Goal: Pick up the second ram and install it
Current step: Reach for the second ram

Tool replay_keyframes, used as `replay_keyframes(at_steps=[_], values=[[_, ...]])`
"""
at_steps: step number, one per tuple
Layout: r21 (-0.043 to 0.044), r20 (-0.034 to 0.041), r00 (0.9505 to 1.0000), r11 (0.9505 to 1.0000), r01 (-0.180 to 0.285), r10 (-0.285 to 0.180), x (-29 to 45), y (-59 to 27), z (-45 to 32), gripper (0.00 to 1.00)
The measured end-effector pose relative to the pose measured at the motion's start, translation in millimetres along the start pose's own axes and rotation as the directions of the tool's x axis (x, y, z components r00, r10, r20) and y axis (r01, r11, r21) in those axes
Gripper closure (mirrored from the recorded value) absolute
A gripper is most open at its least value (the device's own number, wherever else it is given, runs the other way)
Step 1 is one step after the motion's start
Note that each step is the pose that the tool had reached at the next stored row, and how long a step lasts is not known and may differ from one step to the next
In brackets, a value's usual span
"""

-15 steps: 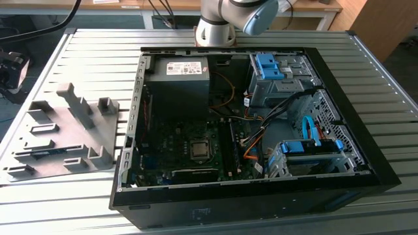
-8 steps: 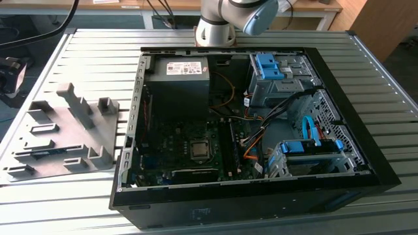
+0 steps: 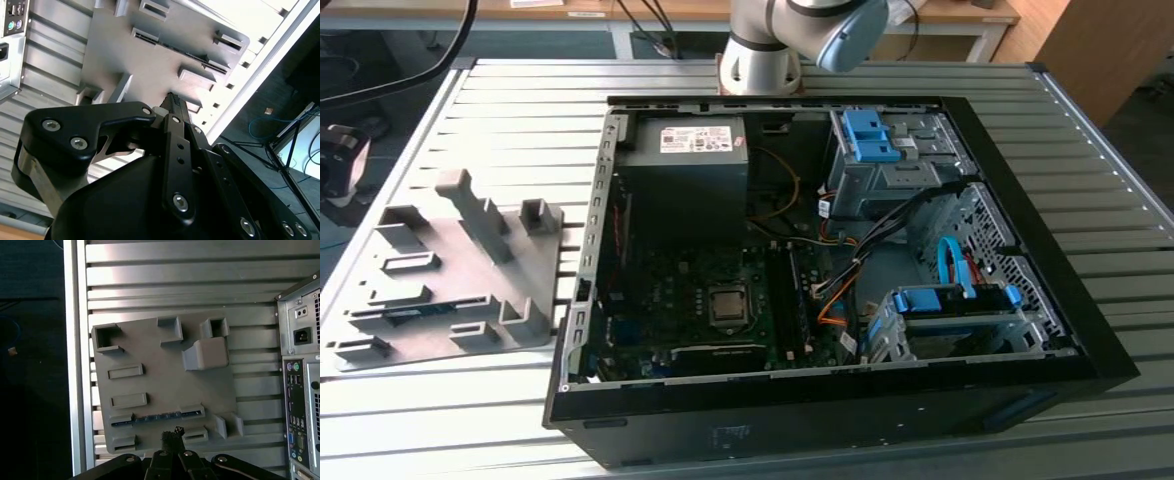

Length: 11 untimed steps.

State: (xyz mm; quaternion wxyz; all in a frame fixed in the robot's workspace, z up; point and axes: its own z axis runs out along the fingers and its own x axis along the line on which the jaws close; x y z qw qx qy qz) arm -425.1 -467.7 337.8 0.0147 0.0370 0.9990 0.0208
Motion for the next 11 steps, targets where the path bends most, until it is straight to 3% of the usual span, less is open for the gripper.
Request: replay_keyframes(at_steps=[11], values=[[0.0000, 0.0000, 1.0000, 1.0000, 0.000, 0.000, 5.1, -3.5, 6.6, 0.90]])
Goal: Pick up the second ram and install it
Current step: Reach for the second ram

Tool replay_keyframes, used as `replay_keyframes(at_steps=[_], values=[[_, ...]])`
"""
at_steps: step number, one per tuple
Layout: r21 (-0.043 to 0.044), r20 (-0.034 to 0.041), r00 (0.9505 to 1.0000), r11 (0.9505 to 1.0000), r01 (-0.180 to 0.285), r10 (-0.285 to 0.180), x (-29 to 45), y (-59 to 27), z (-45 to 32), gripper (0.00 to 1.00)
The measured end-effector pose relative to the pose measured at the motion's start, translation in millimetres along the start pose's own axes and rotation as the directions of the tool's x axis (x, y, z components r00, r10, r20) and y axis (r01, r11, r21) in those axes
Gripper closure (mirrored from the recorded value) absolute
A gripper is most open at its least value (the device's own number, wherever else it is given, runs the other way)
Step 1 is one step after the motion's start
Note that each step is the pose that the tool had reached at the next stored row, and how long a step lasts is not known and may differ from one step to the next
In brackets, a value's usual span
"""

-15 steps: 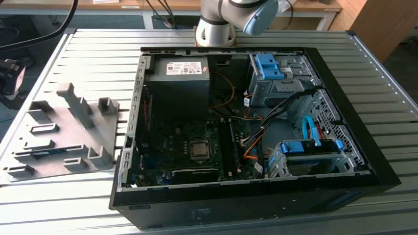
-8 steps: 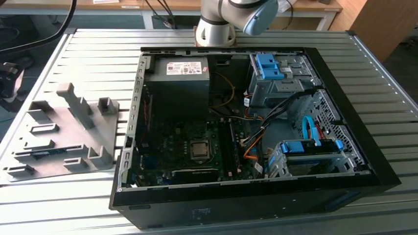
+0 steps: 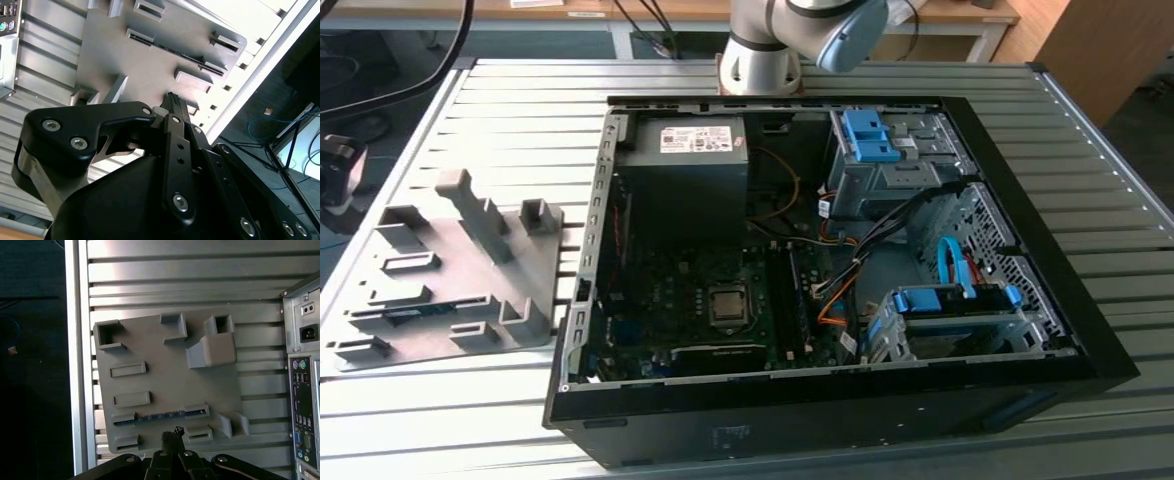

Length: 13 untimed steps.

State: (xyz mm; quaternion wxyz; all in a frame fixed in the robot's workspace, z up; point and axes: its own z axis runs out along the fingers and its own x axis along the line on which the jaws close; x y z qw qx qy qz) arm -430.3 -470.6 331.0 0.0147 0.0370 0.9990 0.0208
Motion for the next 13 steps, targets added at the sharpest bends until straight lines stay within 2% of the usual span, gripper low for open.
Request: replay_keyframes(at_steps=[13], values=[[0.0003, 0.0000, 1.0000, 1.0000, 0.000, 0.000, 5.6, -5.7, 11.7, 0.90]])
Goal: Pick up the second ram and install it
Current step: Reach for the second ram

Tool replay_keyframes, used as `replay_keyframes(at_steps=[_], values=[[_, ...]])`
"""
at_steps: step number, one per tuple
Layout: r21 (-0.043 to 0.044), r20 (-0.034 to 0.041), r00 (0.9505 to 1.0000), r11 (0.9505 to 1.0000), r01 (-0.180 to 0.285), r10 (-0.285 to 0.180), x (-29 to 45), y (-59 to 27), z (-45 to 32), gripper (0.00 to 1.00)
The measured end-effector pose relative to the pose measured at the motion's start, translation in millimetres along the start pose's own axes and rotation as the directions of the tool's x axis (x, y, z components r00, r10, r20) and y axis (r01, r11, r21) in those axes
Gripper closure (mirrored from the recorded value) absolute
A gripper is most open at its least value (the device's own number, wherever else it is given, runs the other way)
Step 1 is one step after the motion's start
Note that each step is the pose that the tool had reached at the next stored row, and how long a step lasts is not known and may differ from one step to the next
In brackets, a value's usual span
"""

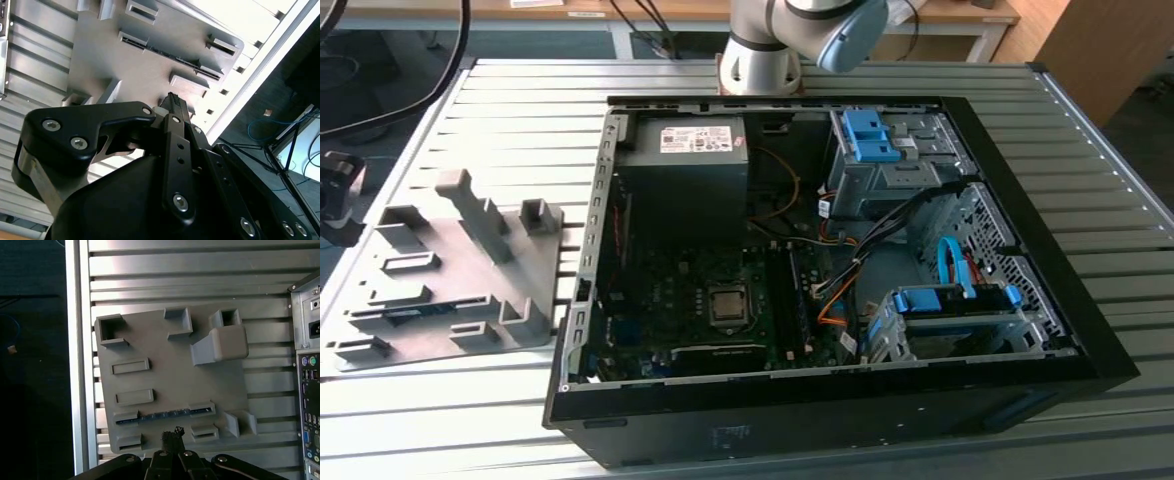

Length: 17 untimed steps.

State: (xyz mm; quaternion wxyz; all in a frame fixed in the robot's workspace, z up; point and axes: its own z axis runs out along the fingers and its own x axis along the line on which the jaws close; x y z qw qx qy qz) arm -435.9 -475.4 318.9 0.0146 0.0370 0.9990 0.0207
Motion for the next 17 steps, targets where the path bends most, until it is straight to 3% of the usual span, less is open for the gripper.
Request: replay_keyframes(at_steps=[10, 12, 15, 17], values=[[0.0004, -0.0018, 1.0000, 1.0000, 0.000, 0.000, 0.1, -5.7, 16.1, 0.90], [0.0063, -0.0142, 0.9999, 1.0000, 0.000, 0.000, -2.4, -5.5, 17.1, 0.90], [0.0122, -0.0467, 0.9989, 0.9999, 0.000, 0.001, -7.1, -5.2, 18.9, 0.90], [0.0131, -0.0533, 0.9986, 0.9999, 0.004, -0.003, -9.6, -5.2, 21.6, 0.90]])
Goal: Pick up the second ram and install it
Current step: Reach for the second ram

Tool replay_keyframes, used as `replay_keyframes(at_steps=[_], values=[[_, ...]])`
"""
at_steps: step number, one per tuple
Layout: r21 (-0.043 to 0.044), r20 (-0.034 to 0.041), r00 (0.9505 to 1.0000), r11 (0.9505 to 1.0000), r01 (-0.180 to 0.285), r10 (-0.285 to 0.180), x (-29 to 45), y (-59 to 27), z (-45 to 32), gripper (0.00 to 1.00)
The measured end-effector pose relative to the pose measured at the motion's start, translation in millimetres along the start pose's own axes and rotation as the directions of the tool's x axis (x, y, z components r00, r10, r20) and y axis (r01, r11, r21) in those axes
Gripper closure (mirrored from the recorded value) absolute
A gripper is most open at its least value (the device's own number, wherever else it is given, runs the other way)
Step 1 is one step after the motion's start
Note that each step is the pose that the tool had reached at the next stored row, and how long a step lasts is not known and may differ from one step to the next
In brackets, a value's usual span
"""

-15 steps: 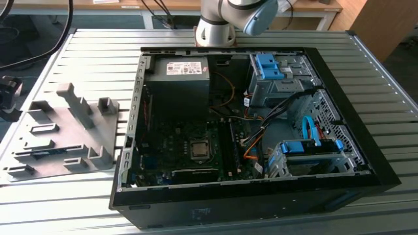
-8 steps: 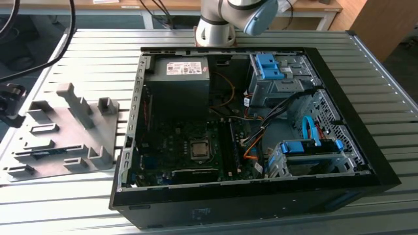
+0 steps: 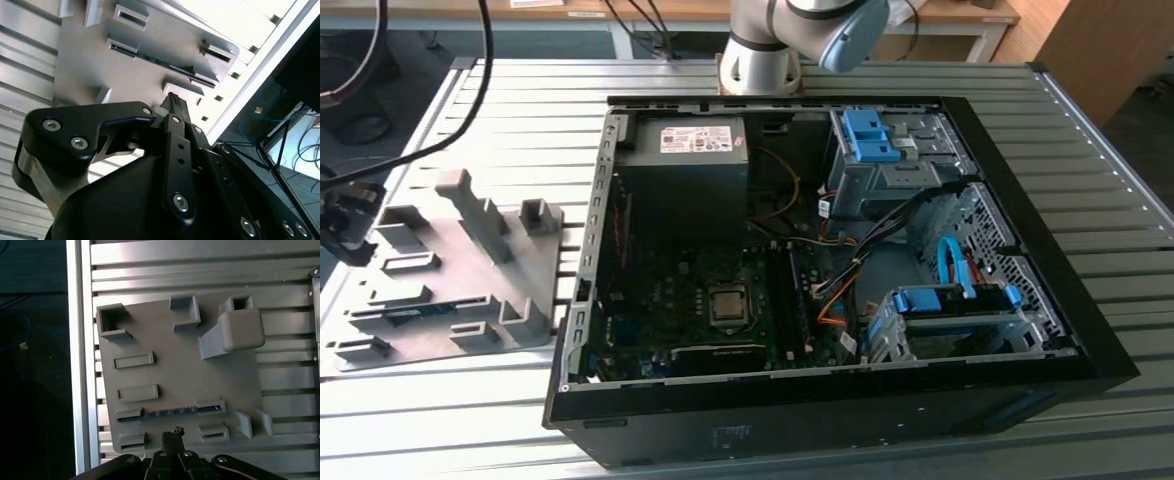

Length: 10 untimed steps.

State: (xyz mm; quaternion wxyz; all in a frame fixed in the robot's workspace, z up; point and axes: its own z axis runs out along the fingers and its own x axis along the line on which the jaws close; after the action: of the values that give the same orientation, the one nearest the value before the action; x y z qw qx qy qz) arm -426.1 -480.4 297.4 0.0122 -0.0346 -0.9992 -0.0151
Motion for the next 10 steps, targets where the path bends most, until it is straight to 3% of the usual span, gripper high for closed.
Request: replay_keyframes(at_steps=[10], values=[[0.0005, -0.0025, 1.0000, 1.0000, 0.004, -0.004, -3.9, -0.1, 17.8, 0.90]])
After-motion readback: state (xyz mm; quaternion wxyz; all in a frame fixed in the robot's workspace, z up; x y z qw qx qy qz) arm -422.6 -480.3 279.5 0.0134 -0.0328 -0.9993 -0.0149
